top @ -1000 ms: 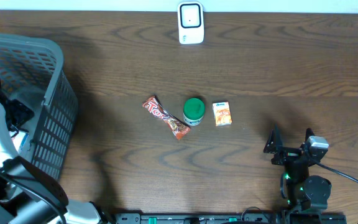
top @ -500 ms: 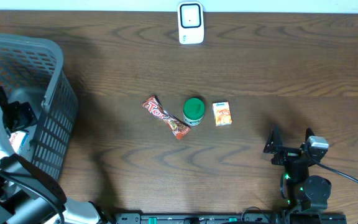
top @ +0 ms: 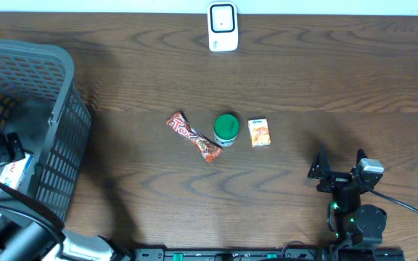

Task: Scan the item barcode
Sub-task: 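Reach the left gripper into the basket and grasp the white Panadol box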

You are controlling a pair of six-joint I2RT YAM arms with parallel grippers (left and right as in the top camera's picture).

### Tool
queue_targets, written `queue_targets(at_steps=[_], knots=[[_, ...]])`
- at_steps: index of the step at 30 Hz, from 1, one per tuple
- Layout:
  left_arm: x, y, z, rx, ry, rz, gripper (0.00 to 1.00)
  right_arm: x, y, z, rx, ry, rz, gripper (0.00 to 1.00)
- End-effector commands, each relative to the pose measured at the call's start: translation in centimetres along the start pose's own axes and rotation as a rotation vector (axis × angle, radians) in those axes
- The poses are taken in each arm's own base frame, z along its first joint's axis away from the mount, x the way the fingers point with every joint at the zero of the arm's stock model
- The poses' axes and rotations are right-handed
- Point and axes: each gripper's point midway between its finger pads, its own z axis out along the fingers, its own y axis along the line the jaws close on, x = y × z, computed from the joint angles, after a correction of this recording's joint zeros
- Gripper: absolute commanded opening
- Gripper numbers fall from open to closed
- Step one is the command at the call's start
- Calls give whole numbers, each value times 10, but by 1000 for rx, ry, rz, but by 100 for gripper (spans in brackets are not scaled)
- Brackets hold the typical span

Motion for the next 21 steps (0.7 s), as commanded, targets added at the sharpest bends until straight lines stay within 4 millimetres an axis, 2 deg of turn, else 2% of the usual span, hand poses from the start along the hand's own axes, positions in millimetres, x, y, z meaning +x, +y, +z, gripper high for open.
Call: queue_targets(at_steps=[1,6,14,21], knots=[[2,-11,26,83,32,40,99,1,-2,0,12,1,8,99],[7,-13,54,108,83,39,99,1,-2,0,12,1,8,99],[3,-9,78,106,88,36,99,1,-2,0,12,1,8,99],[12,-12,96,123,138,34,99,1,-2,0,12,1,8,99]])
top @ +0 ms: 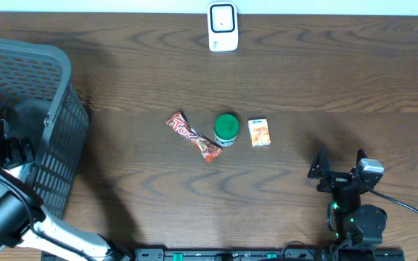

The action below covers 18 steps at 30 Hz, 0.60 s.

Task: Scan the item barcode
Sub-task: 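Reach the left gripper into the basket and grasp the white Panadol box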

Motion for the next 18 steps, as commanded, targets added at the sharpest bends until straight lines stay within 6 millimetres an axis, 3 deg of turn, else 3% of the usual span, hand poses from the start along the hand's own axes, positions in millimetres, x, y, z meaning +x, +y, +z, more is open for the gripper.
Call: queue_targets(at_steps=[1,3,8,13,18], knots=[[10,-4,18,30,46,15,99,1,-2,0,12,1,8,99],[10,-4,18,32,49,14,94,1,-2,0,12,1,8,99],[11,-5,18,33,51,14,64,1,-2,0,12,1,8,99],[7,-4,17,29,41,4,57,1,-2,0,12,1,8,99],[-9,-9,4,14,7,-11,51,1,-2,0,12,1,8,99]])
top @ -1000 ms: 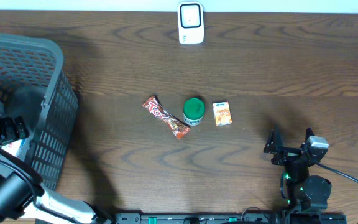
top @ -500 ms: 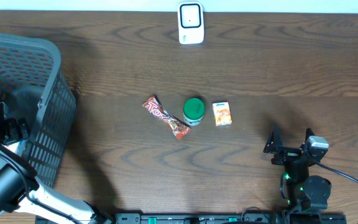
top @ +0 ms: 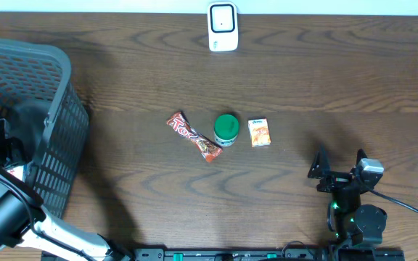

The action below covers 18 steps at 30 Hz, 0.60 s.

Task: Scan the item barcode
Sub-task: 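Reach the left gripper into the basket and grasp the white Panadol box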

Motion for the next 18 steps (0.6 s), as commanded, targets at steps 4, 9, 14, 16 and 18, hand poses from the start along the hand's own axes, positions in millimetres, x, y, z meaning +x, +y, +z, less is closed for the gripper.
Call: queue_targets(at_steps=[4,9,14,16,18], knots=[[-22,-16,-14,-4,-37,21,50,1,-2,0,12,1,8,99],[-44,-30,-55,-43,-147,76,50,1,-2,0,12,1,8,99],[-60,-39,-106,-85,-277,81,50,1,-2,0,12,1,8,99],[-64,-39,-130,-101,-335,53,50,1,-2,0,12,1,8,99],[-66,-39,-153,-117,-393,31,50,1,-2,0,12,1,8,99]])
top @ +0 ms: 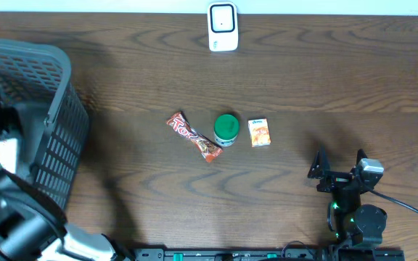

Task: Scan the item barcode
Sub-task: 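Reach the left gripper into the basket and grasp the white Panadol box, then place the Panadol box on the table below the candy bar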

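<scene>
The white barcode scanner (pixel 223 27) stands at the far edge of the table. My left gripper is inside the grey mesh basket (pixel 58 138) at the left; its jaws are dark and blurred. A white item (pixel 7 152) shows just on its near side, and I cannot tell whether it is held. My right gripper (pixel 337 164) rests open at the near right with nothing between its fingers.
Three items lie in a row mid-table: a red candy bar (pixel 193 136), a green-lidded jar (pixel 226 129) and a small orange box (pixel 259 133). The basket's tall wall stands between my left arm and the table. A black cable (pixel 412 210) trails from the right arm.
My left gripper has moved toward the far side of the basket. More of the white item shows beside it. The right arm and the table items have not moved.
My left gripper was first low in the basket next to a white-and-red pack. At the two later moments it sat slightly farther back, with the pack mostly hidden. Now it is farther back still, a white item near it. Nothing on the table changed.
</scene>
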You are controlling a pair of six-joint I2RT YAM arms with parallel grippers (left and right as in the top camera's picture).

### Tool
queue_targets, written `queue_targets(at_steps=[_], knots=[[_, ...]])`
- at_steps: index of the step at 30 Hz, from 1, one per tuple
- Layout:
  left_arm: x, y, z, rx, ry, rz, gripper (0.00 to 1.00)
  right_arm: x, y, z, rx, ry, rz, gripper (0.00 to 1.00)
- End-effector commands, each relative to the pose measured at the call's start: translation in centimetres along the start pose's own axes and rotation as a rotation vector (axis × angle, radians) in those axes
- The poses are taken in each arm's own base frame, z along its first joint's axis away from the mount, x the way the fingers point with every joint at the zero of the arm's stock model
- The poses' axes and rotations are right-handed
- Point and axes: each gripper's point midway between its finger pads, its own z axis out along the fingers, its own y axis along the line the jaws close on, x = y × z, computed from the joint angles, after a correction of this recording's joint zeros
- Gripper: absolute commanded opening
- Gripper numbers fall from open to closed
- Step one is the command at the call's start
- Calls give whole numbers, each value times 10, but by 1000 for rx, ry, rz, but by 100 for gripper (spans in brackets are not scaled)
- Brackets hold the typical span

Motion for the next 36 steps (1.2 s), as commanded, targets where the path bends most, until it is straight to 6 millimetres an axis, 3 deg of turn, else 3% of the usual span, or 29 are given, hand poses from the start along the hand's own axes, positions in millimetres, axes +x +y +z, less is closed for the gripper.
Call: queue_targets(at_steps=[1,4,12,17,20,24,28,33,36], knots=[[-24,6,-52,-43,-142,-58,50,1,-2,0,12,1,8,99],[-35,-4,-87,-10,-251,-71,50,1,-2,0,11,1,8,99],[-69,-56,-193,267,-602,-157,47,1,-2,0,12,1,8,99],[-74,-90,-264,457,-785,-150,47,1,-2,0,12,1,8,99],[-68,-122,-300,646,-826,-135,47,1,-2,0,12,2,8,99],[-60,-166,-316,853,-759,-121,47,1,-2,0,11,1,8,99],[-47,-225,-318,1039,-632,-23,47,1,-2,0,12,1,8,99],[-27,-300,-305,1179,-438,100,47,1,-2,0,12,1,8,99],[-16,-335,-276,1131,-314,120,47,1,-2,0,12,2,8,99]])
